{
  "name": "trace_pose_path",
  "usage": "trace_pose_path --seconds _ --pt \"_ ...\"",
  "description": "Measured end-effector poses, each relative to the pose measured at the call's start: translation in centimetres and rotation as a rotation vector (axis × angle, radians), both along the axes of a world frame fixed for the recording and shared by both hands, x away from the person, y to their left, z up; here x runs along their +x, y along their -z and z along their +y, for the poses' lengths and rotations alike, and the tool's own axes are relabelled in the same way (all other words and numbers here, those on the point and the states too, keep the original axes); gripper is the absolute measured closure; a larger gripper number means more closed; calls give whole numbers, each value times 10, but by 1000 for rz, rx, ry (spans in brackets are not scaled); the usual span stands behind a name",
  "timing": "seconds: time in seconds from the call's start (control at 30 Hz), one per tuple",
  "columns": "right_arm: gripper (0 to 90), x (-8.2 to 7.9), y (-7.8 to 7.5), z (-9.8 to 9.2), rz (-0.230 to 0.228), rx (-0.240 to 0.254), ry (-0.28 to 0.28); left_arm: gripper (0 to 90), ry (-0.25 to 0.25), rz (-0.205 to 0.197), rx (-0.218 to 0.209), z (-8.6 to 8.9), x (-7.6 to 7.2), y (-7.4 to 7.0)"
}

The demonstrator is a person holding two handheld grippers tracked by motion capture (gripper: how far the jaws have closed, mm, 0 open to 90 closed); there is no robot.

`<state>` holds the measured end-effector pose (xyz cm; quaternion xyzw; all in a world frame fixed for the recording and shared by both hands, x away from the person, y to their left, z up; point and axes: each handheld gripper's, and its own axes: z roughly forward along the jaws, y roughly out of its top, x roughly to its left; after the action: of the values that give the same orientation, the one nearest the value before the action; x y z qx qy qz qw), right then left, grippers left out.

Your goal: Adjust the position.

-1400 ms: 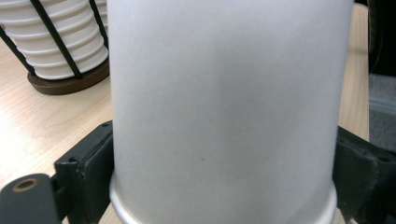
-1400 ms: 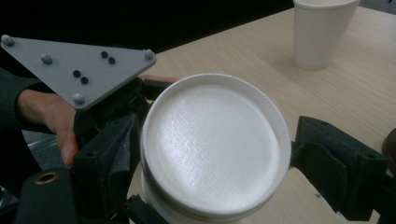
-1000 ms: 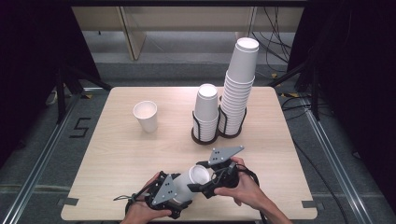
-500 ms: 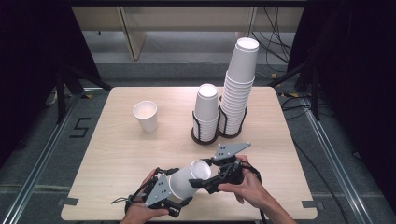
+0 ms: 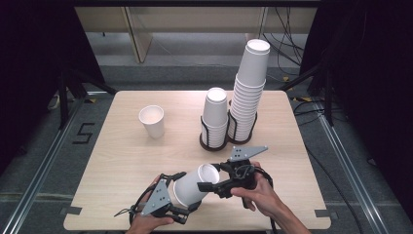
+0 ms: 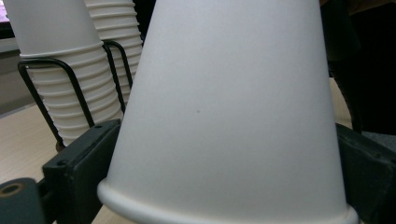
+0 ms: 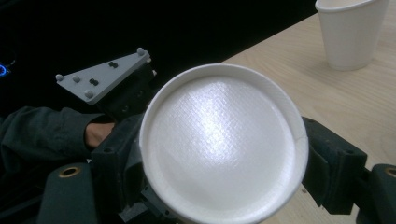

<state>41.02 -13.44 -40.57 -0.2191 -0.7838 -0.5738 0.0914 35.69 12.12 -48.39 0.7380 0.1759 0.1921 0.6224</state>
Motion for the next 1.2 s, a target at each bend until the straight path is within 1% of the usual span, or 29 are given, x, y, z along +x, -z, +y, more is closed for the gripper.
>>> trace_pose_path --seconds 0.03,0.07,0.1,0.17,0.2,0.27,0.3,0.33,0.4,0.43,0.47,0.5,0.53,0.57,0.6,0.63,0.67,0.73,0.77,0.83,0.87,0.9,0.93,0.97,1.0,1.03,1.1,1.17,1.2 --pt "246 -2 -1 -1 21 -7 9 62 3 6 4 0 1 0" --pt "246 -1 -1 -1 5 -6 10 67 5 14 0 1 1 -1" --pt "247 0 -1 -1 -1 -4 9 72 8 25 8 1 1 -1" --pt "247 1 0 -1 -5 3 -1 86 9 25 20 2 2 -2" --pt "247 1 0 -2 0 -4 9 98 13 23 19 1 2 -3" --pt "245 2 0 -2 -7 -9 4 110 12 24 54 1 2 -5" --pt "243 0 -1 -3 11 -35 -1 116 16 20 70 1 1 -5" --pt "243 2 -1 -3 -3 -39 -16 120 11 25 98 2 1 -6" --pt "239 1 -1 -4 -33 -79 -22 124 17 30 128 1 1 -6" --pt "228 0 -3 -4 -63 -120 -30 127 23 24 138 1 2 -6" --pt "217 0 -4 -4 -79 -141 -32 128 23 30 175 1 1 -6" --pt "200 0 -4 -4 -116 -154 -29 129 31 26 208 1 1 -6" --pt "189 -1 -6 -5 -124 -200 -43 130 32 25 244 1 2 -5" --pt "186 -3 -8 -5 -157 -238 -55 132 33 33 256 0 2 -4" --pt "184 -3 -9 -6 -190 -259 -60 133 38 42 283 0 2 -4" --pt "184 -5 -10 -5 -202 -302 -80 133 39 37 304 0 3 -4" --pt "185 -6 -10 -5 -210 -321 -93 135 49 40 310 -2 3 -3" --pt "188 -8 -10 -5 -229 -371 -120 137 54 29 354 -3 2 -4" --pt "185 -9 -10 -5 -248 -401 -125 137 56 29 366 -4 1 -5" --pt "190 -10 -9 -4 -265 -437 -134 138 69 20 389 -5 0 -6" --pt "195 -11 -9 -3 -270 -449 -143 138 78 27 403 -5 -1 -7" --pt "202 -11 -8 -2 -267 -467 -146 138 84 21 410 -6 -1 -7" --pt "202 -12 -6 -1 -276 -496 -153 138 83 13 419 -7 -2 -7" --pt "205 -12 -5 0 -280 -505 -158 138 87 22 431 -6 -2 -8" --pt "210 -13 -4 1 -279 -518 -174 138 86 14 433 -7 -3 -8" --pt "209 -14 -4 2 -282 -522 -179 138 95 8 456 -7 -2 -8" --pt "209 -15 -3 4 -284 -540 -188 138 91 16 468 -7 -3 -9" --pt "209 -16 -2 6 -292 -555 -197 138 95 -1 503 -6 -2 -9" --pt "209 -16 -1 7 -290 -554 -202 138 98 1 498 -7 -2 -8"
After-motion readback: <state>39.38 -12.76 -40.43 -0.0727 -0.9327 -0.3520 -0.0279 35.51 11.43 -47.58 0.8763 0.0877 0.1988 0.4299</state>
